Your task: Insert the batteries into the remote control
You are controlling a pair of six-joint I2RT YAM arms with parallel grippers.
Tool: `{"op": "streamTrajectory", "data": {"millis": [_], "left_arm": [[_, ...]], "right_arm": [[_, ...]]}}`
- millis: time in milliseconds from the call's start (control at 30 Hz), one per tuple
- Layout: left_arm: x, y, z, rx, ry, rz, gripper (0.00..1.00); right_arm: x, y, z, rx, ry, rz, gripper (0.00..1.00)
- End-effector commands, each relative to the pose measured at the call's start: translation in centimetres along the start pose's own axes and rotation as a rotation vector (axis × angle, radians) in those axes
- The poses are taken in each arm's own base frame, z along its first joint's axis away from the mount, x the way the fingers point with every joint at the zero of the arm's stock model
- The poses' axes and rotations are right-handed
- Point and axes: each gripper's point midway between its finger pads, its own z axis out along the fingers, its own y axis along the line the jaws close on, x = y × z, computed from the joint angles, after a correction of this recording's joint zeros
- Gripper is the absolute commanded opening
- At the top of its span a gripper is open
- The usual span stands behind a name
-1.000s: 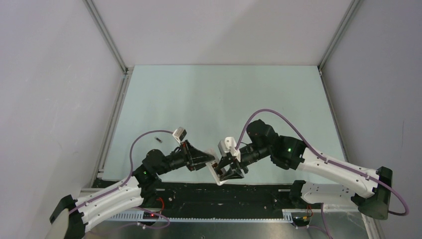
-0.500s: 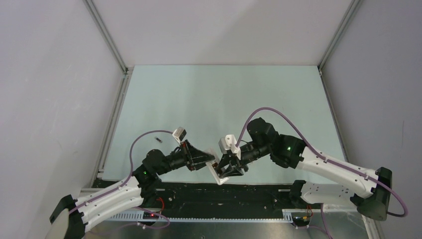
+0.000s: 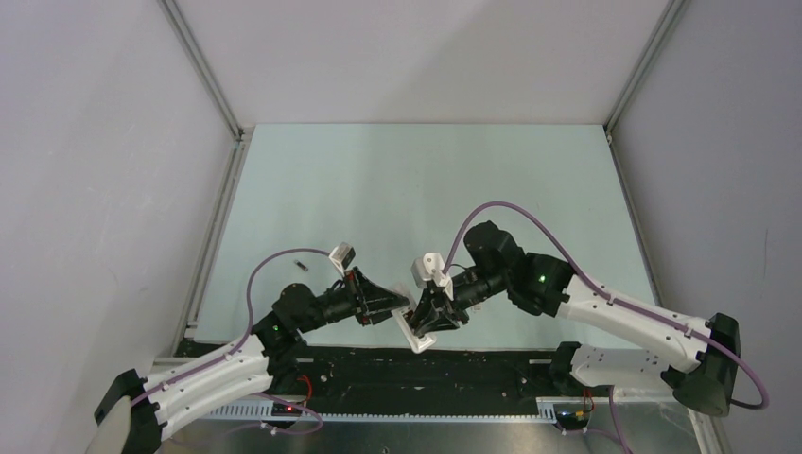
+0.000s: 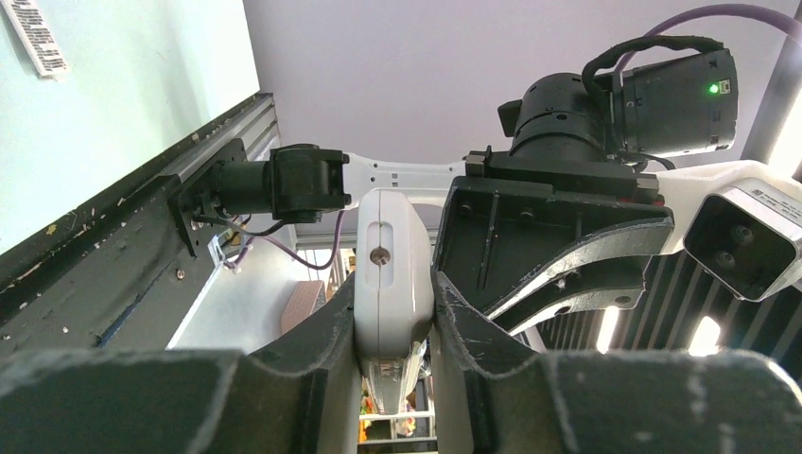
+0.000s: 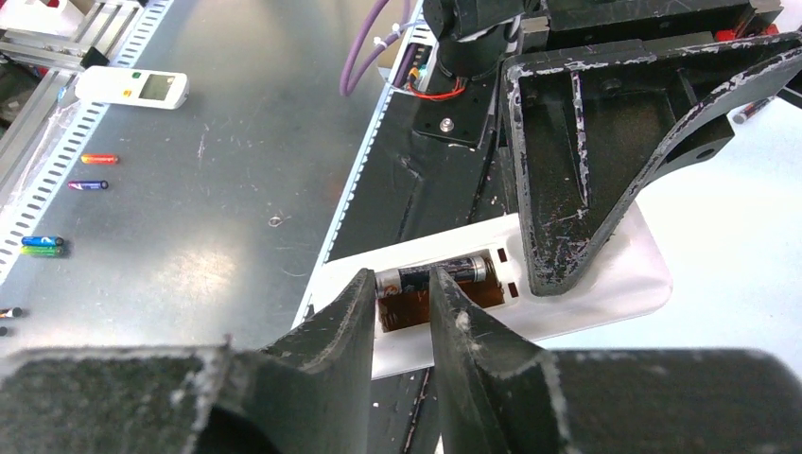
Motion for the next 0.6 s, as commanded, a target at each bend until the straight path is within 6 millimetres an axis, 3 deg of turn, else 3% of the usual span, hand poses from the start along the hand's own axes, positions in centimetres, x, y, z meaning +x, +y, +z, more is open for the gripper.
{"op": "streamTrajectory", "data": {"millis": [0,567], "left_arm": [[0.2,-4.8,0.0,0.135,0.008,0.048,0.0],[0.0,-4.6,0.0,0.133,-0.01,0.036,0.0]], "right_arm": [[0.6,-0.3,0.3,-0.003,0.011,0.011,0.29],[1.0,-1.7,0.7,0.059,0.026,0.049,0.24]]}}
